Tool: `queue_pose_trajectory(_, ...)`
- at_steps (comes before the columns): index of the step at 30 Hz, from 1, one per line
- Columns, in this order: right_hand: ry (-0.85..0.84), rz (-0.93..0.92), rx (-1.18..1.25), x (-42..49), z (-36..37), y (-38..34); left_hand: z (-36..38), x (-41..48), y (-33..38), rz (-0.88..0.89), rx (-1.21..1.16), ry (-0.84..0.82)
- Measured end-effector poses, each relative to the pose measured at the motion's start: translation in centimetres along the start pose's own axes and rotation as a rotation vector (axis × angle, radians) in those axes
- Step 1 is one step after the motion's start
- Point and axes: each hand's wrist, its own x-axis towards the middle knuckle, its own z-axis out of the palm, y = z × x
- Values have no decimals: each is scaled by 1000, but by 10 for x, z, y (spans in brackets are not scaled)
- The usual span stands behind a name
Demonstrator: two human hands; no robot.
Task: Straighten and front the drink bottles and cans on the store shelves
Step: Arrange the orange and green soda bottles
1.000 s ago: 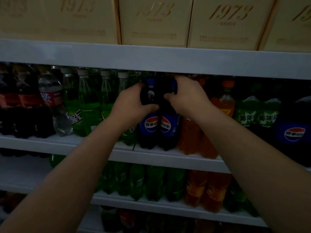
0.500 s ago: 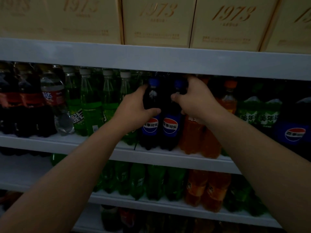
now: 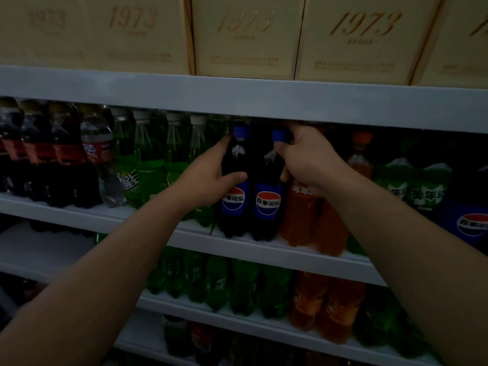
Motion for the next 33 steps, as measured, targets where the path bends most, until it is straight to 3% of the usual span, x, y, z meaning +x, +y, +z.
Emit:
queue_pose_trajectory(7,-79,-76,-129,-3,-8,-5,7,1,4,-12,-56,13)
queue_pose_trajectory(15,161,-349,-281,-31,8,13,5,-6,9,-38,-15,88)
queue_pose_trajectory(18,293,-436,-228,-55,27,27,2,-24,7,7,13,220)
queue_pose_trajectory(21,314,-540,-160,-68,49,34,-14,-47,-11,75,46,401)
queue_pose_trajectory(24,279,-534,-115,-63,66,27,-42,-59,-48,-67,-13,607)
queue_pose_trajectory(27,266,-513,-128,-51,83,13,-69,-59,-92,-227,-14,704)
queue_pose_trajectory(33,328,-342,-137,-24,132,-16,-108,-36,-132,-46,58,736)
